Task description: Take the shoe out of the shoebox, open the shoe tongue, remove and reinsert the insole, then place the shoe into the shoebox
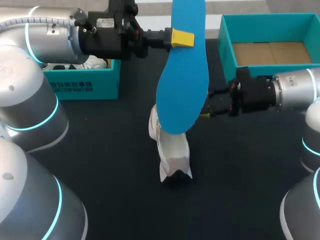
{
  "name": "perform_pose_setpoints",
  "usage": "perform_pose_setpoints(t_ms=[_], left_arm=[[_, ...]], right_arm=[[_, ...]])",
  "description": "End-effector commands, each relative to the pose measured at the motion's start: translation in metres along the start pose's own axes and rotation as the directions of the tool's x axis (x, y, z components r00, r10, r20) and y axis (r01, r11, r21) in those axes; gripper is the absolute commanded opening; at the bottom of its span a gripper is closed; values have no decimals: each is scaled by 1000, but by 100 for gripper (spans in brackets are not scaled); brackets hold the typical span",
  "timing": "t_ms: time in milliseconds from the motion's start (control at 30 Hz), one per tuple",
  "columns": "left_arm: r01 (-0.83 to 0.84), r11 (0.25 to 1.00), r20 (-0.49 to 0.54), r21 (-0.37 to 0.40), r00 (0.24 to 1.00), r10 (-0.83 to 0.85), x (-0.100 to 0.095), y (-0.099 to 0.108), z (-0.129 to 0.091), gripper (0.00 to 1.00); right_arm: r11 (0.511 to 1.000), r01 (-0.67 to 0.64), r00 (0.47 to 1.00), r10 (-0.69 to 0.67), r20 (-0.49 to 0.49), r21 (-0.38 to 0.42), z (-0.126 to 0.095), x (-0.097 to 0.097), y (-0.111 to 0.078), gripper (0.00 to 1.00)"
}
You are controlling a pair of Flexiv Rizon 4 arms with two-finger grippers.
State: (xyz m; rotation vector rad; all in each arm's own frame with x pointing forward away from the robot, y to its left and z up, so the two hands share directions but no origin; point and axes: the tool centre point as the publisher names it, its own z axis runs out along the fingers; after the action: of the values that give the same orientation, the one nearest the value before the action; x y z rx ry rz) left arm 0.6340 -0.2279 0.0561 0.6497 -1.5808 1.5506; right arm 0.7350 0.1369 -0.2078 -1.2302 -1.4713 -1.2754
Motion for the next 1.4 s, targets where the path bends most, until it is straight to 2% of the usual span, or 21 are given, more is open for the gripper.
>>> perform_pose_setpoints(t_ms=[33, 167, 267, 1400], left_arm=[[0, 1000, 2, 0, 1000, 0, 0, 1, 0, 0], [0, 1000, 2, 0, 1000, 0, 0, 1, 0, 0], [0, 1000, 2, 0, 1000, 0, 0, 1, 0, 0], [-16, 1000, -7, -7, 1000, 16, 0, 4, -1, 0]], right_arm=[[1000, -5, 1000, 5, -9, 12, 7, 3, 7, 100], [999, -47, 999, 47, -15, 17, 8, 5, 11, 100], [997, -70, 998, 69, -13, -27, 7, 6, 15, 100], [997, -70, 998, 69, -13, -27, 7, 6, 15, 100]])
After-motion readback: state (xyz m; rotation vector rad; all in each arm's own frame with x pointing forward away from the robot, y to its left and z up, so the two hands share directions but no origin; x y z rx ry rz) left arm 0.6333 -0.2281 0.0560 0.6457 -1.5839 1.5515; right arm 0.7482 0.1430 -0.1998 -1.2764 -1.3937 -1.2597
